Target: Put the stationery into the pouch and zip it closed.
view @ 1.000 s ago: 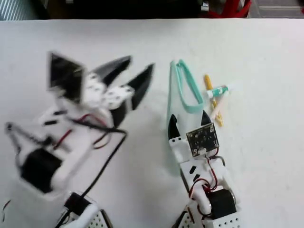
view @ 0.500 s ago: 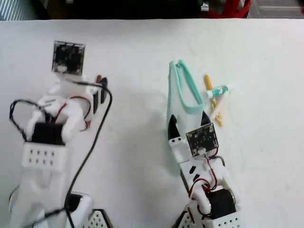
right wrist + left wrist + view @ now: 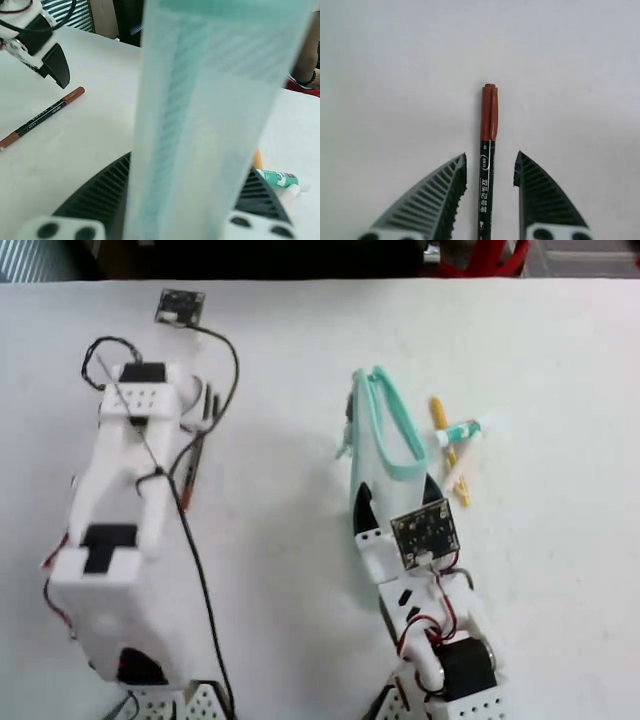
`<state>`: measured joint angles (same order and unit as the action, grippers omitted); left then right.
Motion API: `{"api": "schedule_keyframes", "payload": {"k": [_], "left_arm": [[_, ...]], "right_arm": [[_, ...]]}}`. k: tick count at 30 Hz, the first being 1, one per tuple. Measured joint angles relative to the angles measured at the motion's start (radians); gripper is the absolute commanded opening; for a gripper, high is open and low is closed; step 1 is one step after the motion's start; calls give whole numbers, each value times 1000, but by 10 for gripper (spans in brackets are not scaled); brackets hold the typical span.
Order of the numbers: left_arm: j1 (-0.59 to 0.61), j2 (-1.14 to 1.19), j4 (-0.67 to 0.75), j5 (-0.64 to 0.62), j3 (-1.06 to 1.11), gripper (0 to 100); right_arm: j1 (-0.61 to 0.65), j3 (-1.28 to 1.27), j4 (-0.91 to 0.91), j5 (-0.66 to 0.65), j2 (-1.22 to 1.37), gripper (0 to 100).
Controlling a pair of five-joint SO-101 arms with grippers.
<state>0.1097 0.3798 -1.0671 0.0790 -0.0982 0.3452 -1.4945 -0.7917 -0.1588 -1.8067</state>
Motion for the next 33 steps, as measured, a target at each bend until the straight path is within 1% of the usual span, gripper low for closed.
{"api": "schedule_keyframes", "payload": {"k": [2, 5, 11, 15, 18, 23, 27, 31, 33], "left_arm": [[8, 95, -26, 3, -69, 163], [6, 187, -57, 41, -138, 164], [6, 287, -58, 58, -219, 159], [5, 342, -61, 60, -267, 112], [2, 373, -81, 60, -313, 116], [2, 440, -195, 58, -446, 113], [2, 531, -308, 58, -605, 108], [2, 641, -425, 58, -801, 25], [0, 695, -482, 58, -901, 24]], "right_arm": [[0, 0, 0, 0, 0, 237], [0, 0, 0, 0, 0, 237], [0, 0, 0, 0, 0, 237], [0, 0, 0, 0, 0, 237], [0, -6, 0, 0, 0, 237], [0, -9, 0, 0, 0, 237], [0, -9, 0, 0, 0, 237], [0, -9, 0, 0, 0, 237], [0, -9, 0, 0, 0, 237]]}}
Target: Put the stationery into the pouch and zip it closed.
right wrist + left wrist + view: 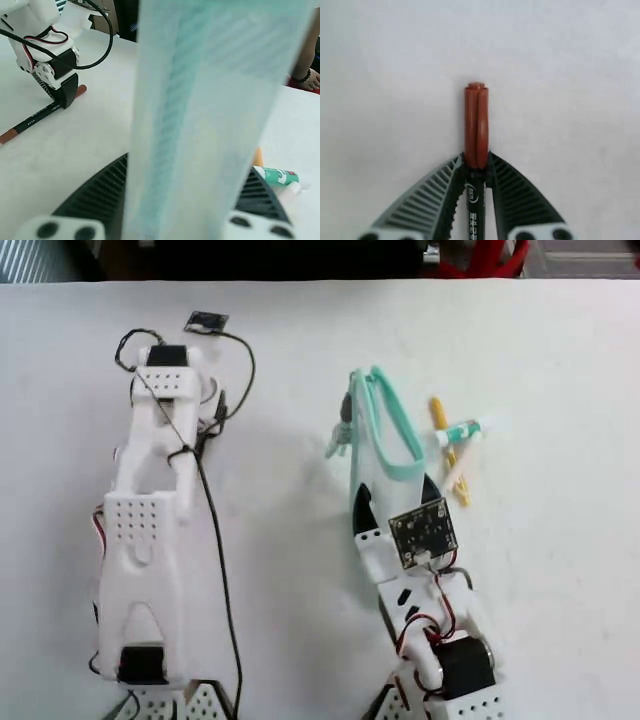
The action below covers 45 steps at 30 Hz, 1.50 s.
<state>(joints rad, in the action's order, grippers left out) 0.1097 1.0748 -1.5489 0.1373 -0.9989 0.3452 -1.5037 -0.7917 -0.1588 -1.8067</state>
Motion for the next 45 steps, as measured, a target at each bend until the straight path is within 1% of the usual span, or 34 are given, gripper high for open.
{"api": "schedule_keyframes", "payload": {"k": [7, 10, 14, 17, 19, 21, 23, 28, 31, 37, 40, 43, 45], "left_arm": [[0, 130, -201, 0, -334, 24], [3, 130, -232, 0, -446, 24], [-11, 106, -238, 0, -474, 24], [-35, 23, -238, -14, -474, 24], [-55, -60, -238, -48, -457, 24], [-81, -170, -238, -68, -393, 24], [-120, -313, -238, -78, -282, 24], [-253, -752, -235, -80, 78, 24], [-308, -1020, -183, -80, 275, 24], [-370, -1481, -8, -86, 597, 24], [-433, -1672, 115, -133, 786, 24], [-502, -1866, 285, -172, 993, 27], [-554, -1998, 437, -180, 1138, 27]], "right_arm": [[0, 0, 0, 0, 0, 237], [0, 0, 0, 0, 0, 237], [-12, 0, 0, 0, 0, 237], [-15, 0, 0, 0, 0, 237], [-15, 0, 0, 0, 0, 237], [-15, 0, 0, 0, 0, 237], [-15, 0, 0, 0, 0, 237], [-15, 0, 0, 0, 0, 237], [-15, 0, 0, 0, 0, 237], [-15, -9, 0, 0, 0, 237], [-15, -12, 0, 0, 0, 237], [-15, -12, 0, 0, 0, 237], [-15, -18, 0, 0, 0, 237]]}}
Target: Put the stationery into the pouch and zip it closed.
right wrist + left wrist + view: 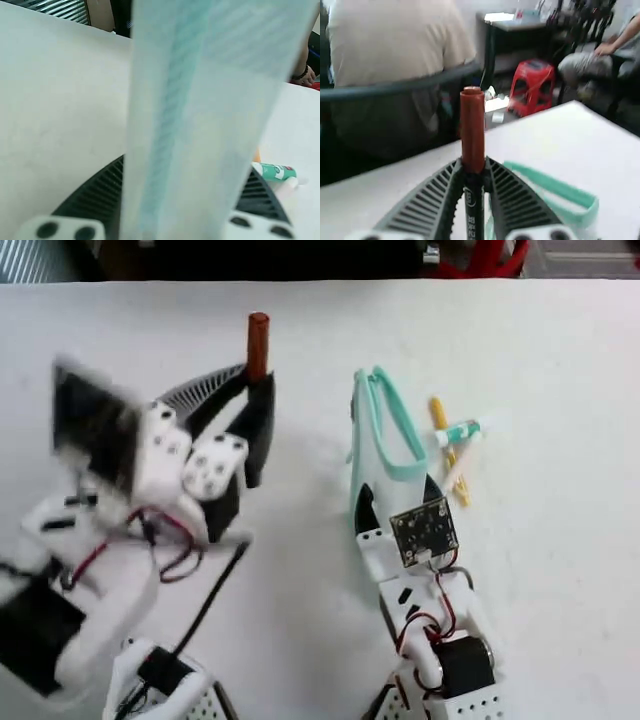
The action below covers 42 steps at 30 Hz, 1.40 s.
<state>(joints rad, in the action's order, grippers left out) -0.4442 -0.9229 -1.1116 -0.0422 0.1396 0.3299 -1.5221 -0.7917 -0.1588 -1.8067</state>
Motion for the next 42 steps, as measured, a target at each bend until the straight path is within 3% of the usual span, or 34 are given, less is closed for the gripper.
{"api": "schedule_keyframes", "payload": {"k": [3, 7, 14, 23, 30, 42], "left_arm": [[-43, -158, 295, -8, 244, 27], [-89, -184, 687, -15, 512, 28], [-135, -78, 881, -190, 543, 55], [-135, 149, 951, -226, 422, 54], [-141, 160, 921, -192, 328, 54], [-166, 161, 861, -183, 423, 53]], "right_arm": [[0, -6, 0, 0, 0, 237], [0, -6, 0, 0, 0, 237], [0, -6, 0, 0, 0, 237], [-6, -6, 0, 0, 0, 237], [0, -6, 0, 0, 0, 237], [0, -6, 0, 0, 0, 237]]}}
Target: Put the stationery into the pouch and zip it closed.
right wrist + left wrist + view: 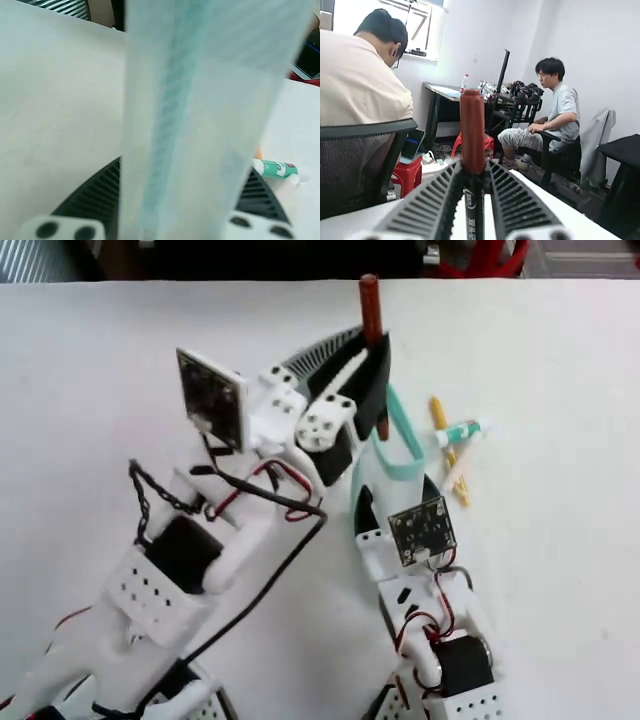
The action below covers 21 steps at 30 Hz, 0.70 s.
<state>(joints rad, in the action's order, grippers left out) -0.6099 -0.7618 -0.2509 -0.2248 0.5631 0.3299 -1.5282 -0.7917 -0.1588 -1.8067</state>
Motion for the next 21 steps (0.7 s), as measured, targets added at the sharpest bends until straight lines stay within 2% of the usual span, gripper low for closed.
{"api": "schedule_keyframes", "payload": {"k": [3, 9, 17, 21], "left_arm": [[-28, 0, 0, 2, 40, 60], [-32, 0, -26, -38, 86, 176], [-32, 0, -390, -100, -25, 201], [-32, 0, -500, -100, -72, 197]], "right_arm": [[0, 0, 0, 0, 0, 237], [0, 0, 0, 0, 0, 239], [0, 0, 17, 0, 5, 240], [0, 0, 20, 0, 8, 240]]}}
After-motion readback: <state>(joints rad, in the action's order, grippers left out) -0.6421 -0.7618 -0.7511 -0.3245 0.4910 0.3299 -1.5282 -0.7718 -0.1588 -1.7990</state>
